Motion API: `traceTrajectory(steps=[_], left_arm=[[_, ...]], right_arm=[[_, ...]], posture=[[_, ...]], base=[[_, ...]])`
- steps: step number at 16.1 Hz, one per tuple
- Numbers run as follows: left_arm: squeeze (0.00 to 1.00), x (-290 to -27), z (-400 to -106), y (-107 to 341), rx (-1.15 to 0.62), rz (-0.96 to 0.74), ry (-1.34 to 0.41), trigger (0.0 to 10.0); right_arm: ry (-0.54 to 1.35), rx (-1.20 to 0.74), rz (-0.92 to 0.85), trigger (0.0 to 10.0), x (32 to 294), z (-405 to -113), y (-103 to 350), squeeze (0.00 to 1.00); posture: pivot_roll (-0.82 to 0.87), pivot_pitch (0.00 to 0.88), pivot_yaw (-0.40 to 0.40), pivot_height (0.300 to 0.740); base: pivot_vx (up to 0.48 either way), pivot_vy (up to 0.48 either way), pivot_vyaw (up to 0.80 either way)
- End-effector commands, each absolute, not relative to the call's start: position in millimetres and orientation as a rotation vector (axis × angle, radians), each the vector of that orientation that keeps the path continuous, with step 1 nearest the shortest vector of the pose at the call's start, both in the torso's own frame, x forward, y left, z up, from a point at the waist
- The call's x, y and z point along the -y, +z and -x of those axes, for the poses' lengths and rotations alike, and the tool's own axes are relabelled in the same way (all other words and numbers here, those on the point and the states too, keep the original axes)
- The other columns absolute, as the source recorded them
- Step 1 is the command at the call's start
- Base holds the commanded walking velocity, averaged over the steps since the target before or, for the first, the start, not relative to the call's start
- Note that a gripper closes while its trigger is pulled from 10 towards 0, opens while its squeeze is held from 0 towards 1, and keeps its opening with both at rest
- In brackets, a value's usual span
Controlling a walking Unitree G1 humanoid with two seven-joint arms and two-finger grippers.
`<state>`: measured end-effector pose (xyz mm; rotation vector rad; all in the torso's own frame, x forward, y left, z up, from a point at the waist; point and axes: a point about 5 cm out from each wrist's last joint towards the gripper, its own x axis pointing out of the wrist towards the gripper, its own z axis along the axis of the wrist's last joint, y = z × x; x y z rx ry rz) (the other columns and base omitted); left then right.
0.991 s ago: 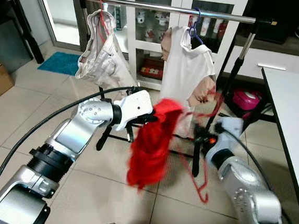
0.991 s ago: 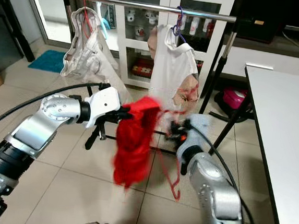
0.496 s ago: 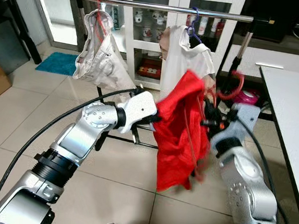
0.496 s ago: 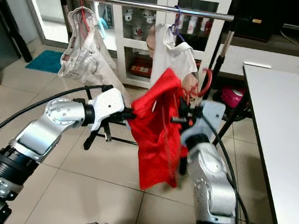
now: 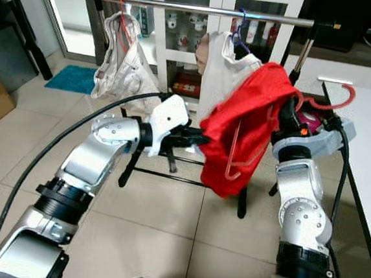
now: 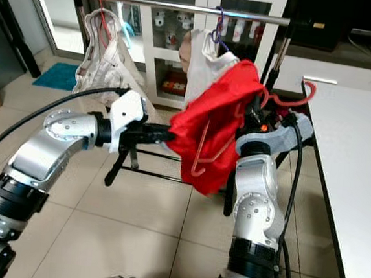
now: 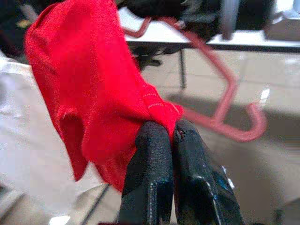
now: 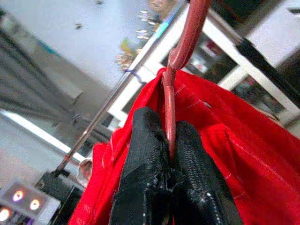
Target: Hang hanger
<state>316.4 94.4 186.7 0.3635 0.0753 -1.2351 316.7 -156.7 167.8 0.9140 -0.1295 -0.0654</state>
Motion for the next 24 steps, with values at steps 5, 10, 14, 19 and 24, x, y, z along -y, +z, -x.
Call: traceTrajectory(steps=[5, 10, 14, 19, 24], left_arm=[[0.00, -84, -298, 180, -0.155, -0.240, -1.419, 0.0], [0.00, -56, -292, 193, -0.086, -0.100, -1.476, 0.0], [0.00, -82, -319, 202, -0.066, -0.260, -1.283, 0.0], [0.00, -122, -347, 225, -0.027, -0.311, -1.024, 0.0], [0.00, -124, -363, 248, 0.117, -0.297, -0.873, 0.0]], right_arm=[[-0.198, 0.203, -1.103, 10.0, 157, -333, 182, 0.00], [-0.218, 0.157, -1.010, 10.0, 143, -340, 179, 0.00], [-0.088, 0.071, -0.712, 10.0, 132, -332, 168, 0.00], [0.088, -0.080, -0.512, 10.0, 125, -313, 144, 0.00], [0.378, -0.261, -0.355, 10.0, 115, -290, 127, 0.00]], posture=[[-0.13, 0.000, 0.114, 0.740], [-0.14, 0.000, 0.122, 0.740], [-0.13, 0.000, 0.114, 0.740], [-0.13, 0.000, 0.105, 0.740], [-0.14, 0.000, 0.106, 0.740]], base=[[0.000, 0.000, 0.00], [0.000, 0.000, 0.00], [0.000, 0.000, 0.00], [0.000, 0.000, 0.00], [0.000, 0.000, 0.00]])
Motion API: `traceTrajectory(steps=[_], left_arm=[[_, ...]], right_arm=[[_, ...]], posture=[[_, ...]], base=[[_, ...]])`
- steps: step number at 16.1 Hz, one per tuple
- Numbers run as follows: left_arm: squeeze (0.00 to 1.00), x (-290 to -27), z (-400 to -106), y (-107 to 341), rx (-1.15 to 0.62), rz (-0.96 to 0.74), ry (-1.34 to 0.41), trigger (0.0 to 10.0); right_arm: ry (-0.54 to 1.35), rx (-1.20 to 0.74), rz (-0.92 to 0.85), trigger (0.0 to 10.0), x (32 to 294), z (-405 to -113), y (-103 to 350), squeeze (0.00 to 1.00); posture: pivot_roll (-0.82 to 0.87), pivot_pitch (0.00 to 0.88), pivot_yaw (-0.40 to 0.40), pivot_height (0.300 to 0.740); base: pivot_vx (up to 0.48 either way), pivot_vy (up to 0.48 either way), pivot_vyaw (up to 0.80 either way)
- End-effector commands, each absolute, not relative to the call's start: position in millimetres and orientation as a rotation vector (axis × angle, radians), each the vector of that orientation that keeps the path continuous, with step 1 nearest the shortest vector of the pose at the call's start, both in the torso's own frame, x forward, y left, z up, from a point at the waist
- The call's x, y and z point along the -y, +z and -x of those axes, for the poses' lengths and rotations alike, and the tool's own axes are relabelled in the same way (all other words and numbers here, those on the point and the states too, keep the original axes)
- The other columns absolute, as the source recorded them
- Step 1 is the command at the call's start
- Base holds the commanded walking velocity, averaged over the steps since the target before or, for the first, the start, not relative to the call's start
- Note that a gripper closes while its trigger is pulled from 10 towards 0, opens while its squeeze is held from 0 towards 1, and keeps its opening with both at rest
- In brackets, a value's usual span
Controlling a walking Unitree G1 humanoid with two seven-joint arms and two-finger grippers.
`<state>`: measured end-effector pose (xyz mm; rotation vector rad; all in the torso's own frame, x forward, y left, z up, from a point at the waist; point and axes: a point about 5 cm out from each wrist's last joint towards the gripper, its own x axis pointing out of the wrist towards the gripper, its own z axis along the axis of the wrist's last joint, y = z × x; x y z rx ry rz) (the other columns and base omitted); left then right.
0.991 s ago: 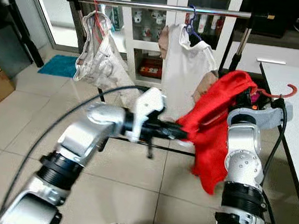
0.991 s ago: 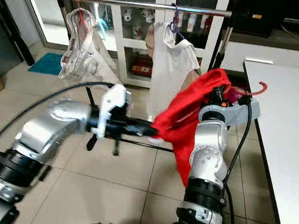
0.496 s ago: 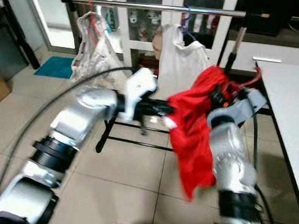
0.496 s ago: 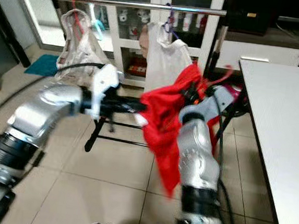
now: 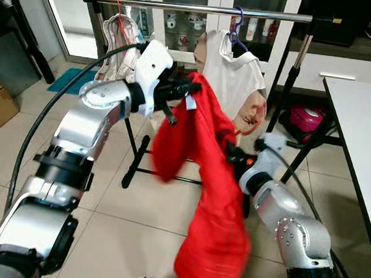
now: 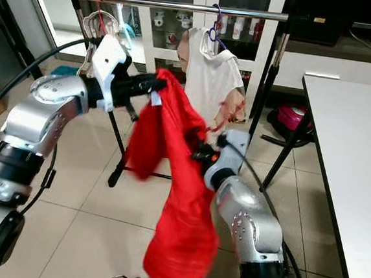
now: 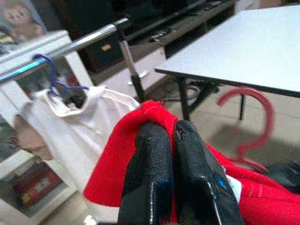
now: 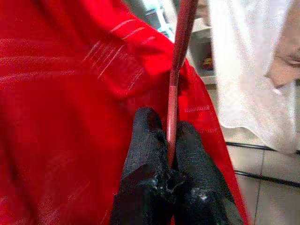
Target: Hang hanger
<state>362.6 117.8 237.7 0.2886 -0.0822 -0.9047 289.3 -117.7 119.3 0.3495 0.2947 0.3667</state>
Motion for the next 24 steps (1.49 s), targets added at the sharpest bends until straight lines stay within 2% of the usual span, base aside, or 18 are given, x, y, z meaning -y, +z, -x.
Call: traceTrajectory(steps=[1, 3, 7, 8, 9, 10, 12, 14, 15, 17, 19, 22, 23, 24], left_arm=[[0.00, -130, -371, 252, 0.131, -0.339, -0.801, 0.0], [0.00, -134, -373, 248, 0.106, -0.377, -0.799, 0.0], [0.00, -142, -357, 224, -0.026, -0.530, -0.998, 0.0], [0.00, -145, -354, 221, -0.046, -0.581, -1.038, 0.0], [0.00, -150, -353, 221, -0.073, -0.650, -1.086, 0.0], [0.00, -156, -353, 224, -0.101, -0.722, -1.113, 0.0], [0.00, -166, -354, 230, -0.148, -0.834, -1.138, 0.0], [0.00, -174, -359, 239, -0.175, -0.944, -1.138, 0.0], [0.00, -176, -361, 239, -0.179, -0.968, -1.133, 0.0], [0.00, -183, -375, 258, -0.117, -1.106, -0.998, 0.0], [0.00, -183, -382, 278, -0.056, -1.133, -0.912, 0.0], [0.00, -183, -385, 288, -0.009, -1.218, -0.863, 0.0], [0.00, -179, -386, 293, 0.040, -1.194, -0.860, 0.0], [0.00, -176, -385, 294, 0.046, -1.180, -0.883, 0.0]], right_arm=[[0.451, -0.277, -0.358, 10.0, 115, -283, 130, 0.00], [0.523, -0.276, -0.362, 10.0, 116, -278, 135, 0.00], [0.692, -0.243, -0.323, 10.0, 123, -268, 148, 0.00], [0.751, -0.265, -0.277, 10.0, 124, -262, 147, 0.00], [0.797, -0.311, -0.146, 10.0, 127, -256, 142, 0.00], [0.788, -0.338, -0.005, 10.0, 134, -257, 136, 0.00], [0.801, -0.356, 0.133, 10.0, 144, -258, 134, 0.00], [0.924, -0.319, 0.112, 10.0, 145, -249, 147, 0.00], [0.933, -0.304, 0.117, 10.0, 146, -249, 149, 0.00], [0.818, -0.247, 0.151, 10.0, 156, -262, 156, 0.00], [0.824, -0.198, 0.096, 10.0, 156, -264, 165, 0.00], [0.736, -0.302, 0.266, 10.0, 166, -266, 146, 0.00], [0.686, -0.324, 0.256, 10.0, 169, -268, 142, 0.00], [0.711, -0.350, 0.293, 10.0, 168, -265, 138, 0.00]], posture=[[-0.14, 0.000, 0.105, 0.740], [-0.15, 0.000, 0.107, 0.740], [-0.15, 0.000, 0.093, 0.740], [-0.14, 0.000, 0.090, 0.740], [-0.14, 0.000, 0.082, 0.740], [-0.14, 0.000, 0.078, 0.740], [-0.14, 0.000, 0.074, 0.740], [-0.14, 0.000, 0.070, 0.740], [-0.15, 0.000, 0.071, 0.740], [-0.15, 0.000, 0.075, 0.740], [-0.15, 0.000, 0.078, 0.740], [-0.16, 0.000, 0.085, 0.740], [-0.16, 0.000, 0.093, 0.740], [-0.16, 0.000, 0.094, 0.740]], base=[[0.000, 0.000, 0.00], [0.000, 0.000, 0.00], [0.000, 0.000, 0.00], [0.000, 0.000, 0.00], [0.000, 0.000, 0.00], [0.000, 0.000, 0.00], [0.000, 0.000, 0.00], [0.000, 0.000, 0.00], [0.000, 0.000, 0.00], [0.000, 0.000, 0.00], [0.000, 0.000, 0.00], [0.000, 0.000, 0.00], [0.000, 0.000, 0.00], [0.000, 0.000, 0.00]])
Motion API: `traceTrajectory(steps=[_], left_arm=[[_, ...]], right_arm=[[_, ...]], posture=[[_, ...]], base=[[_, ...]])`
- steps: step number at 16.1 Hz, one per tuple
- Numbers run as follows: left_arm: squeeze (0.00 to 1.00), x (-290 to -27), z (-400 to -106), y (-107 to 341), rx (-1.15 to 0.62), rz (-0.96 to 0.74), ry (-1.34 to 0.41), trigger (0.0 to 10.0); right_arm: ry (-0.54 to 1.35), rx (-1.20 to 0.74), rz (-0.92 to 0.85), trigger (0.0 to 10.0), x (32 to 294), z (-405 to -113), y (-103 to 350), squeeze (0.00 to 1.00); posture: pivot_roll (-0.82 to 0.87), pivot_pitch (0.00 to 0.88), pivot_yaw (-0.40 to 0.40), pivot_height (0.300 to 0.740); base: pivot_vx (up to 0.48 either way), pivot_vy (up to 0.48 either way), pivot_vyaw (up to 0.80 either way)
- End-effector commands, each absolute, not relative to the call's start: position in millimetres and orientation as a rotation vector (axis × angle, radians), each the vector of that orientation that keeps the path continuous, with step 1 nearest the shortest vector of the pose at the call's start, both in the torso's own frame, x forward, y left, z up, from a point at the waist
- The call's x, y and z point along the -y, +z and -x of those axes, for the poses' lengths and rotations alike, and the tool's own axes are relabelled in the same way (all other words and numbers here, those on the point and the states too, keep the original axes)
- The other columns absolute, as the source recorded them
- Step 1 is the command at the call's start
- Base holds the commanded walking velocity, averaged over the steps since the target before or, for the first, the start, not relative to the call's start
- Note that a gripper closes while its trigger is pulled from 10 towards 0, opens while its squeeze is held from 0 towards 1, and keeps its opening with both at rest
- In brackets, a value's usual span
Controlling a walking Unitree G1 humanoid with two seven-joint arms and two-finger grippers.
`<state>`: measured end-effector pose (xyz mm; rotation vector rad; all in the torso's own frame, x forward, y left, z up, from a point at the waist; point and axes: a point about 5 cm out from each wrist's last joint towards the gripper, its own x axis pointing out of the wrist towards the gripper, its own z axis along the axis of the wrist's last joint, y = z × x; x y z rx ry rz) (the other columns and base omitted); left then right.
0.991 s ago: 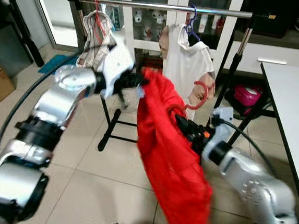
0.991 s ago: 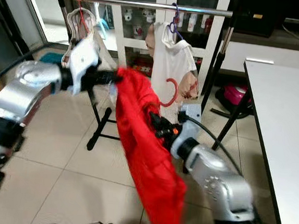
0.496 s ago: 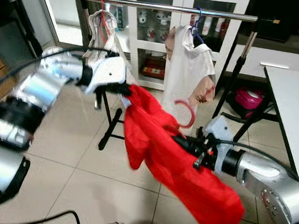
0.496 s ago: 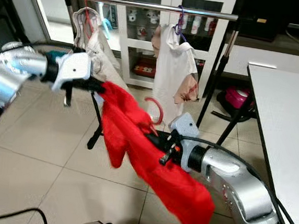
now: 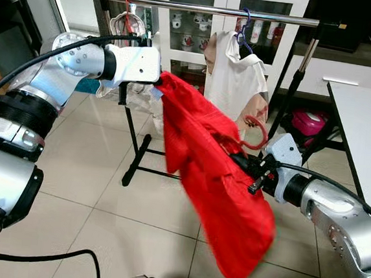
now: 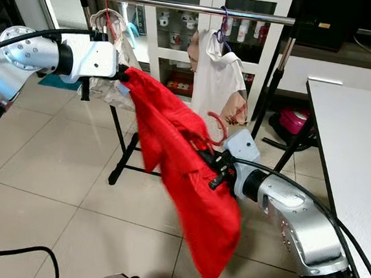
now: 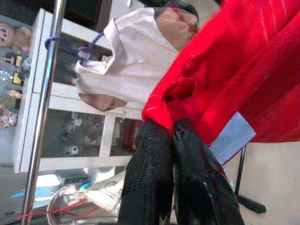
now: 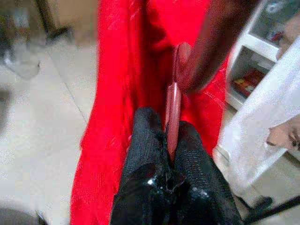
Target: Hang hanger
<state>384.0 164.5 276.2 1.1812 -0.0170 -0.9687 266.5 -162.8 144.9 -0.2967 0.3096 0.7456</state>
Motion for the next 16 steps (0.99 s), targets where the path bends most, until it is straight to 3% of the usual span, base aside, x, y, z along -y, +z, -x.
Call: traceTrajectory(steps=[1, 3, 6, 8, 11, 14, 16], left_arm=[[0.00, -168, -384, 289, 0.045, -1.156, -0.966, 0.0], [0.00, -155, -380, 273, 0.011, -1.129, -1.097, 0.0], [0.00, -136, -368, 233, -0.049, -1.084, -1.260, 0.0], [0.00, -141, -367, 218, -0.097, -1.134, -1.244, 0.0], [0.00, -158, -370, 222, -0.131, -1.178, -1.191, 0.0], [0.00, -163, -374, 237, -0.084, -1.175, -1.122, 0.0], [0.00, -162, -378, 248, -0.036, -1.179, -1.073, 0.0]], right_arm=[[0.800, -0.422, 0.372, 10.0, 163, -256, 128, 0.00], [0.905, -0.483, 0.438, 10.0, 158, -246, 121, 0.00], [0.823, -0.336, 0.348, 10.0, 152, -264, 140, 0.00], [0.820, -0.324, 0.356, 10.0, 155, -267, 147, 0.00], [0.967, -0.463, 0.503, 10.0, 165, -248, 131, 0.00], [0.913, -0.324, 0.308, 10.0, 164, -258, 153, 0.00], [0.877, -0.365, 0.361, 10.0, 168, -262, 149, 0.00]], posture=[[-0.16, 0.000, 0.099, 0.740], [-0.16, 0.000, 0.101, 0.740], [-0.16, 0.000, 0.094, 0.740], [-0.16, 0.000, 0.088, 0.740], [-0.16, 0.000, 0.074, 0.740], [-0.16, 0.000, 0.070, 0.740], [-0.16, 0.000, 0.071, 0.740]], base=[[0.000, 0.000, 0.00], [0.000, 0.000, 0.00], [0.000, 0.000, 0.00], [0.000, 0.000, 0.00], [0.000, 0.000, 0.00], [0.000, 0.000, 0.00], [0.000, 0.000, 0.00]])
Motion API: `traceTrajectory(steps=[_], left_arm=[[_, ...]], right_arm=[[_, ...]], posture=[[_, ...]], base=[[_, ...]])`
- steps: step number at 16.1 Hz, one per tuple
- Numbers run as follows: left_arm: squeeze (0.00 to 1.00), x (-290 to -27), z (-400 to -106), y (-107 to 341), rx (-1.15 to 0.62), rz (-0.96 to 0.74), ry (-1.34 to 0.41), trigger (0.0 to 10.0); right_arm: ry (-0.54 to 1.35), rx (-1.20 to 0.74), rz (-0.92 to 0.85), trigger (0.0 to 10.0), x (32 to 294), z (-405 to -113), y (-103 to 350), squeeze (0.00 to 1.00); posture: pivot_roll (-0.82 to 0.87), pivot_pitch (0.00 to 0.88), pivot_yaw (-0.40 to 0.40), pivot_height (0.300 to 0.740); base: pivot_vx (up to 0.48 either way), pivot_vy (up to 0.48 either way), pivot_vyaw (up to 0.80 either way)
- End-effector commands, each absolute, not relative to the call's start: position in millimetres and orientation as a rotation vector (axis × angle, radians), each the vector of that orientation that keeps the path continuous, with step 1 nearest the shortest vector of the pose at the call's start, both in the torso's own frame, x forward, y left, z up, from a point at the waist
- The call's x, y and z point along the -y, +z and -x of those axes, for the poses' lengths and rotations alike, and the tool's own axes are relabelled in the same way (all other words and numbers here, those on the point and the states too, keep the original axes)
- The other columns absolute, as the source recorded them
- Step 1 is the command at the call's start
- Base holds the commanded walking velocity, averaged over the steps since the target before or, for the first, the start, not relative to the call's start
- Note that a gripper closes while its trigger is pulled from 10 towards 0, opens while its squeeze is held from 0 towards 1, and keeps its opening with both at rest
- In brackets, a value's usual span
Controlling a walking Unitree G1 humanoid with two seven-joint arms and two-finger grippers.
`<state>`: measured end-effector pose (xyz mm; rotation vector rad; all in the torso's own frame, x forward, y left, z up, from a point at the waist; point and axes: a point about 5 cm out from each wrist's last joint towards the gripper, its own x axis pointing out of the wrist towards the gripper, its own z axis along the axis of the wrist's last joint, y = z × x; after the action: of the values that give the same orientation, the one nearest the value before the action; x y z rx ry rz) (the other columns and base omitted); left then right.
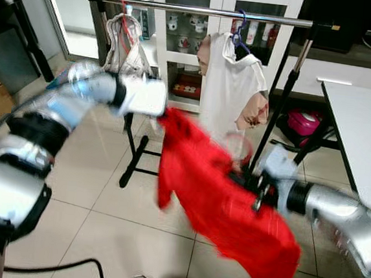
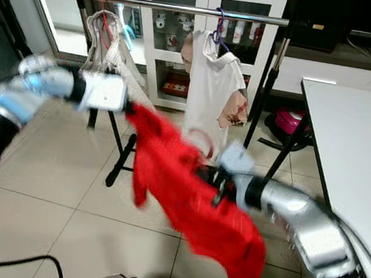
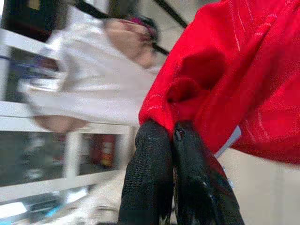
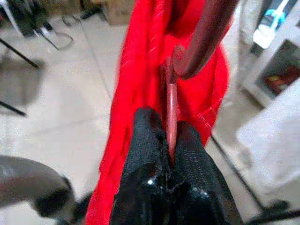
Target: Hang hanger
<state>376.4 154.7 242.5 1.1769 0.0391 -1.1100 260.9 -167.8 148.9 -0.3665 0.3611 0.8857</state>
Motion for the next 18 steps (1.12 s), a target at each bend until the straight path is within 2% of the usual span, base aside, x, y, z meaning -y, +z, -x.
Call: traceTrajectory(steps=[1, 2, 4, 6, 8, 10, 14, 18], left_arm=[[0.00, -161, -379, 251, -0.020, -1.180, -1.063, 0.0], [0.00, -153, -380, 260, 0.040, -1.166, -1.067, 0.0], [0.00, -144, -379, 260, 0.061, -1.147, -1.105, 0.0], [0.00, -126, -374, 250, 0.082, -1.121, -1.187, 0.0], [0.00, -116, -371, 245, 0.096, -1.107, -1.236, 0.0], [0.00, -119, -372, 244, 0.082, -1.136, -1.229, 0.0], [0.00, -140, -376, 244, 0.013, -1.207, -1.159, 0.0], [0.00, -163, -383, 257, -0.002, -1.255, -1.022, 0.0]], right_arm=[[0.905, -0.422, 0.459, 10.0, 169, -258, 141, 0.00], [0.972, -0.583, 0.645, 10.0, 171, -250, 115, 0.00], [0.928, -0.596, 0.643, 10.0, 166, -259, 110, 0.00], [0.834, -0.582, 0.626, 10.0, 149, -281, 107, 0.00], [0.844, -0.579, 0.627, 10.0, 138, -286, 109, 0.00], [0.855, -0.590, 0.640, 10.0, 141, -286, 110, 0.00], [0.824, -0.523, 0.445, 10.0, 168, -284, 132, 0.00], [0.948, -0.370, 0.220, 10.0, 193, -261, 165, 0.00]], posture=[[-0.16, 0.000, 0.071, 0.740], [-0.17, 0.000, 0.074, 0.740], [-0.17, 0.000, 0.081, 0.740], [-0.18, 0.000, 0.081, 0.740], [-0.17, 0.000, 0.077, 0.740], [-0.17, 0.000, 0.073, 0.740], [-0.16, 0.000, 0.072, 0.740], [-0.16, 0.000, 0.078, 0.740]], base=[[0.000, 0.000, 0.00], [0.000, 0.000, 0.00], [0.000, 0.000, 0.00], [0.000, 0.000, 0.00], [0.000, 0.000, 0.00], [0.000, 0.000, 0.00], [0.000, 0.000, 0.00], [0.000, 0.000, 0.00]])
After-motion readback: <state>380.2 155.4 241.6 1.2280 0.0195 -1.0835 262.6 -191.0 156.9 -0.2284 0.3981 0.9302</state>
